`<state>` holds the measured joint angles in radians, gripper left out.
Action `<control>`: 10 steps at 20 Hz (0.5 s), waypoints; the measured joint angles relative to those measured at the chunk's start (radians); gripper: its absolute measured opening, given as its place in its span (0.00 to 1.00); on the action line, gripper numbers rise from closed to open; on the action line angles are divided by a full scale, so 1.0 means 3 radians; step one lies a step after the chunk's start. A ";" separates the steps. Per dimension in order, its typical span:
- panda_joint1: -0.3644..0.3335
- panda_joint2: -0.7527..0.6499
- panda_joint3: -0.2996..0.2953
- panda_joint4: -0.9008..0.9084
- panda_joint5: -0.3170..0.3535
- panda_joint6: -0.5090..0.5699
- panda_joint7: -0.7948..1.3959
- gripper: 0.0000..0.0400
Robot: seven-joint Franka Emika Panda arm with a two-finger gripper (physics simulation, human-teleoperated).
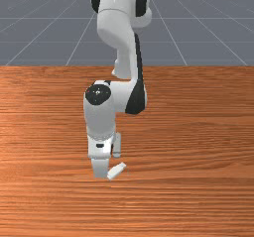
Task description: Rotate the USB body for 90 degree with plug right ward
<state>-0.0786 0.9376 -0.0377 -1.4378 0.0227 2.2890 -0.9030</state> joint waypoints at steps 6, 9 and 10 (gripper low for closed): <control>-0.0082 -0.1072 0.0060 -0.0513 0.0106 0.0480 -0.0118 0.00; -0.0018 -0.1292 -0.0032 -0.0361 -0.0005 -0.0241 -0.0027 0.00; -0.0018 -0.1354 -0.0035 -0.0451 -0.0008 -0.0219 -0.0029 0.00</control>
<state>-0.0840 0.5313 -0.0482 -1.5731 0.0203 2.2232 -0.9117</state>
